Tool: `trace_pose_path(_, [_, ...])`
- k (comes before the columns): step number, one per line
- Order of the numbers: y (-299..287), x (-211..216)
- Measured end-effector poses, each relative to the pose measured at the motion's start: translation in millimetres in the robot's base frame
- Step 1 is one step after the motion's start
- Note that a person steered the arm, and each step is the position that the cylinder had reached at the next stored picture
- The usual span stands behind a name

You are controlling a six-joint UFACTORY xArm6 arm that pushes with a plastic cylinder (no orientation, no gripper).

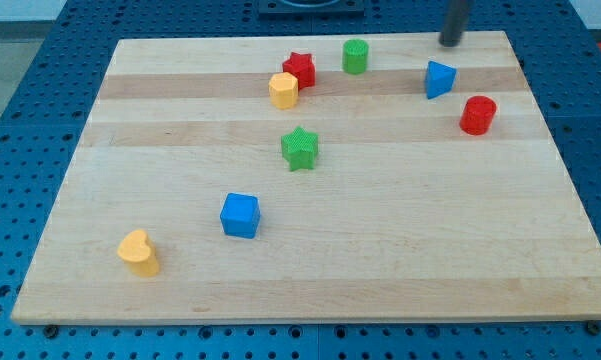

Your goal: Separate the red star from the yellow hexagon

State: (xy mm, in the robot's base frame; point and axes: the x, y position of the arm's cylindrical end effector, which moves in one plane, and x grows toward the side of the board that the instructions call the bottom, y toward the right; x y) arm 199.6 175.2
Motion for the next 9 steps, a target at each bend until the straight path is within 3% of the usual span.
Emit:
trace_pose_path(2, [-201.0, -2.7])
trace_pose_path(5, [-223.9, 54.6])
trace_pose_path(9, [-202.8, 124.0])
